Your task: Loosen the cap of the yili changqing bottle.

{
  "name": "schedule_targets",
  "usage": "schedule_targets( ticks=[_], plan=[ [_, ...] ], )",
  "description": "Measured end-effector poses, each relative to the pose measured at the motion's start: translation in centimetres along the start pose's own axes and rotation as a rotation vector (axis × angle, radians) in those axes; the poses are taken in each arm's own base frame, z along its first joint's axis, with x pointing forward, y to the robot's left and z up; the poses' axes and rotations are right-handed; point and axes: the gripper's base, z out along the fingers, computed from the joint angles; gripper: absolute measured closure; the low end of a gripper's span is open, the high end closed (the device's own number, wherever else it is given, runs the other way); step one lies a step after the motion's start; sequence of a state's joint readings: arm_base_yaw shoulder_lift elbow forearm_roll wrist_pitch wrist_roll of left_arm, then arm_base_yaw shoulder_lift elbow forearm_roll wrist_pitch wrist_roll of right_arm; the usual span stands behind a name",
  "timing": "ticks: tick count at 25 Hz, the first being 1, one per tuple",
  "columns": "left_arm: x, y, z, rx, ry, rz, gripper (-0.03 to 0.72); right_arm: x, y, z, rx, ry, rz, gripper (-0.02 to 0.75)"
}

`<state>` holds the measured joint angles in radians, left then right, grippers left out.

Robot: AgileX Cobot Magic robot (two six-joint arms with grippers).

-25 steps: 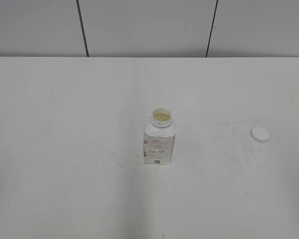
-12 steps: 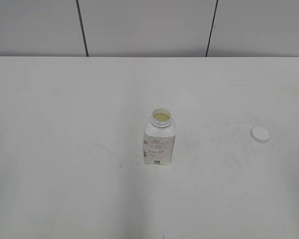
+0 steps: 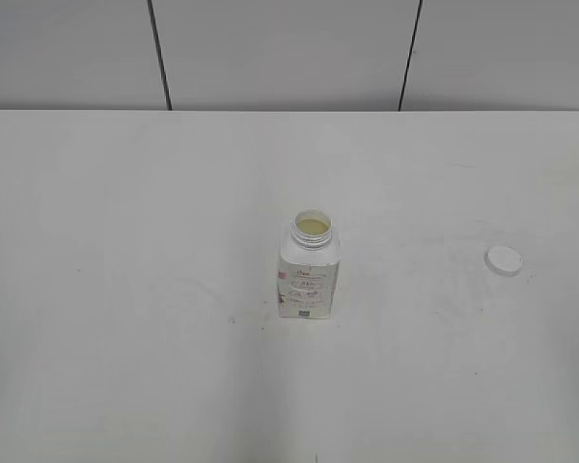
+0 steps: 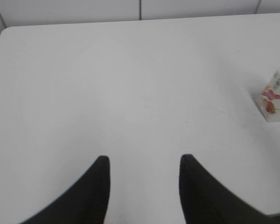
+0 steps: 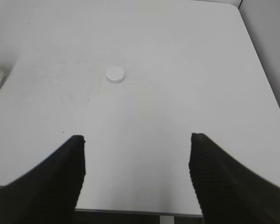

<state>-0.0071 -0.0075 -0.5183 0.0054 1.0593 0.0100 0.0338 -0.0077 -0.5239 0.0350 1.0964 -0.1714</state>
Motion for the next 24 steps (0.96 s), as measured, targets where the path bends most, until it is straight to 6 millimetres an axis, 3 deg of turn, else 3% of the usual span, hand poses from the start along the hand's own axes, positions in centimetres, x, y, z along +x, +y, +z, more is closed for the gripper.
schedule_targets(
  ticks=[24],
  plan=[
    [-0.03,-0.52,-0.01,0.046,-0.003,-0.035,0.376,-0.02,0.02,0.0,-0.002,-0.002,0.001,0.188]
  ],
)
